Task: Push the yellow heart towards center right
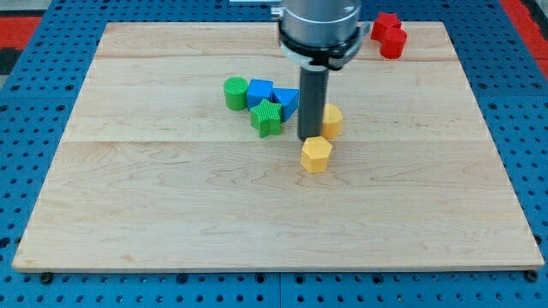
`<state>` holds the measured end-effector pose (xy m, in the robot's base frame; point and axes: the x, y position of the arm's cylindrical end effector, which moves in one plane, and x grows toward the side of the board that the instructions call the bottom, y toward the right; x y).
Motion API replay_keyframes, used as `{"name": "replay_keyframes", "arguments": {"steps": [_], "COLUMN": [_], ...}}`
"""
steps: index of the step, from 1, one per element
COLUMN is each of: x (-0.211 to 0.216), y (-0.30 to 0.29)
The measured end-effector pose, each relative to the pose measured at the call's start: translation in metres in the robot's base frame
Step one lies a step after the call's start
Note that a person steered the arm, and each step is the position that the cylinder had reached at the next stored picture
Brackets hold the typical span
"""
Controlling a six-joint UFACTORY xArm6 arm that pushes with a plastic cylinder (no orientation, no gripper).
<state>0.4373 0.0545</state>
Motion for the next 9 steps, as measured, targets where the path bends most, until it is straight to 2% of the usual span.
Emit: {"name": "replay_keyframes", "arguments": {"steps": [1, 2, 3, 4, 7, 9], "x": [-0.002, -0.001, -0.006, -0.018, -0.051, -0.051], "y": [0.005, -0.038, -0.054, -0.036, 0.072, 0.072]}}
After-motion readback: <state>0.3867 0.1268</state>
